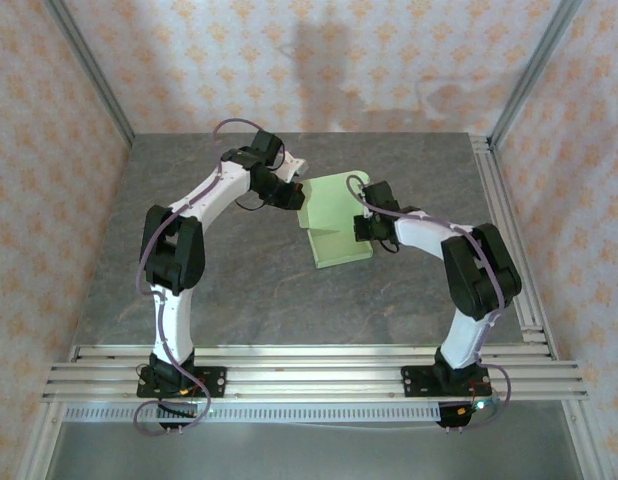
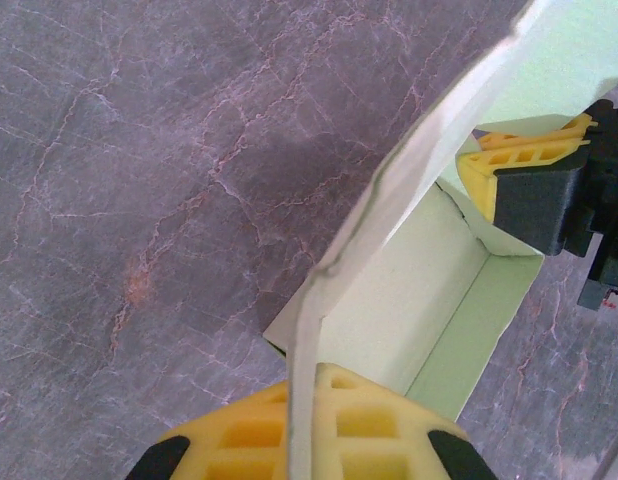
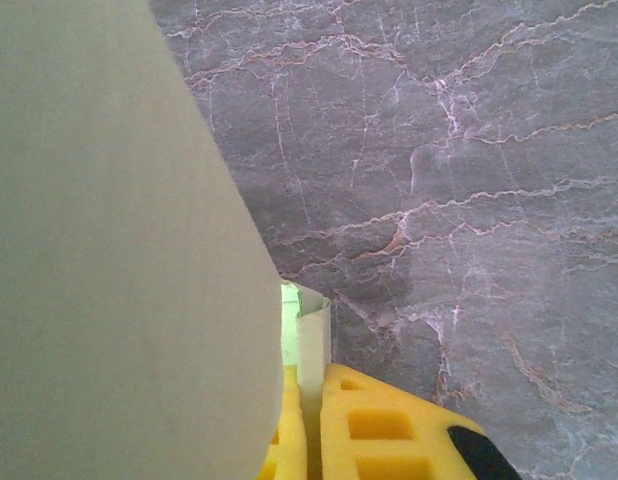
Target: Fold the paper box
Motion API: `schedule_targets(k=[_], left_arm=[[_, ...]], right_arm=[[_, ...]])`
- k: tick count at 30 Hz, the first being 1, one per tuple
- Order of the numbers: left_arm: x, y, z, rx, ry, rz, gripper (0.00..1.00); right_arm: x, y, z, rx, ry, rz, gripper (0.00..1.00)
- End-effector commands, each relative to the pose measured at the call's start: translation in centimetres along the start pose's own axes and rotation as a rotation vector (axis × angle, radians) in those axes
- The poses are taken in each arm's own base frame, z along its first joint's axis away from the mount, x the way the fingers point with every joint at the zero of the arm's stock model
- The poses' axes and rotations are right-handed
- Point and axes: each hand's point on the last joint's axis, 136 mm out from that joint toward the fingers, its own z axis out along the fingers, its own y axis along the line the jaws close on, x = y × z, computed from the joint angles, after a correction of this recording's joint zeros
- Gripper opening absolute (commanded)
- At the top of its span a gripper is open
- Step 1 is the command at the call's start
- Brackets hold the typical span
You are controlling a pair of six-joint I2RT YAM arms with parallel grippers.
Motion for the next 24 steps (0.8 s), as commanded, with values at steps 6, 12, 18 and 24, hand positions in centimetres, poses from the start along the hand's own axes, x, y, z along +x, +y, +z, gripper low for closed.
schedule_targets(k=[6,12,18,24], left_arm=[[0.6,-0.3,-0.8,-0.021,0.007,-0.010,0.00],[0.3,-0.3,-1.2,-0.025,-0.001,-0.005,0.00],[0.2,-0.4,-1.3,-0.022,-0.005,-0.006,0.00],[0.2,-0.3,-1.2,-0.024,-0.001,-0.004,0.00]], right_arm=[[2.4,-0.9,-0.3,0.218,0.016,-0.075,0.06],[4.2,-1.3,0.4,0.331,0.033,-0.119,0.05],[5.5,-1.3,1.2,0.392,0.065,-0.148,0.05],[3.8,2.1,0.9,0.195,0.029,-0.042,0.08]])
